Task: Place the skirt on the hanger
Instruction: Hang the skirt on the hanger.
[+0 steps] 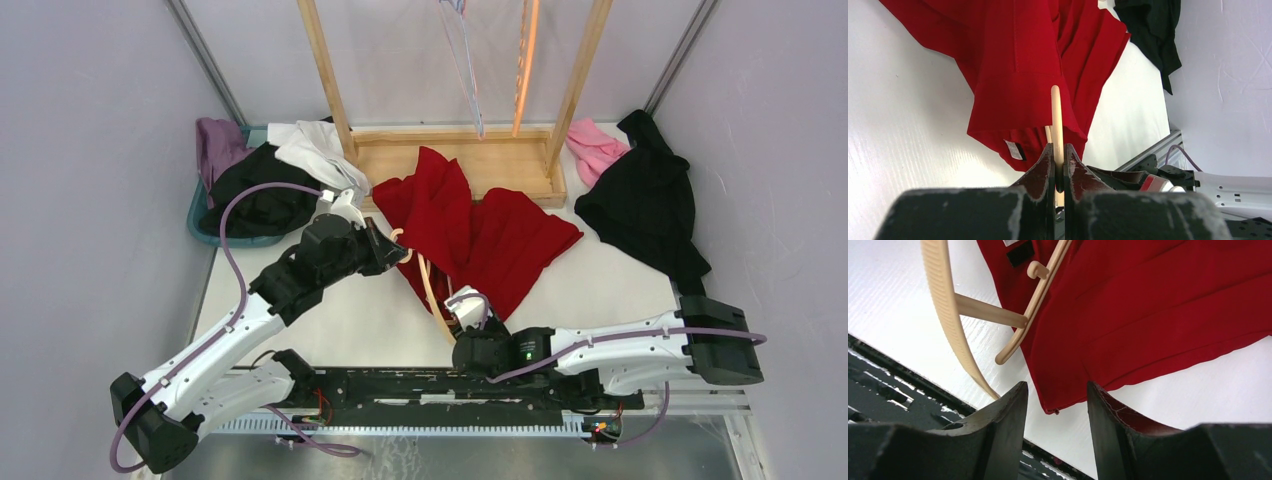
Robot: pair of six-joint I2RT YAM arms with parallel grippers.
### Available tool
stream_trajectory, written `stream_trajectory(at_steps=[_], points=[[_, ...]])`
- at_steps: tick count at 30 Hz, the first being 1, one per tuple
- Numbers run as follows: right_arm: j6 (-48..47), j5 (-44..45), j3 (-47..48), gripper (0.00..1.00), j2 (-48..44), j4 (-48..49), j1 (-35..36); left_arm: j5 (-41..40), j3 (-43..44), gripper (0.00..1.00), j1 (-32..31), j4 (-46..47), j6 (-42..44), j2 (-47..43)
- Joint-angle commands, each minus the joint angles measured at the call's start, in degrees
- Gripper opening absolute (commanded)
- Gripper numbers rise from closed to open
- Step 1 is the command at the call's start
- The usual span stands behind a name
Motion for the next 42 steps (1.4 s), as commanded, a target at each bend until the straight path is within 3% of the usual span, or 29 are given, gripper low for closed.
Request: stream_trajectory(at_steps=[1,10,23,34,42], points=[[2.5,4.1,2.5,0.53,1.7,-0.8,0.3,-1.4,2.0,0.03,0.5,6.3,-0.4,-1.2],[5.9,4.6,1.8,0.5,3.4,-2.4,0.3,-1.5,2.1,0.03,0.6,6.6,-0.6,-1.3],[7.5,3.0,0.1,0.02,-0.5,-2.8,-1.0,-1.4,-0.6,0.03,0.6,14.0,-3.1,0.2],[5.2,-1.2,0.6,0.01,-12.2,-4.8,-1.4,-6.5,-3.7,0.03,0.6,21.1,-3.2,-0.2],[5.2,-3.6,1.4,0.01,-11.8,-6.0,-1.6,-8.8,-3.8,0.03,0.6,24.4,-2.8,-0.7]])
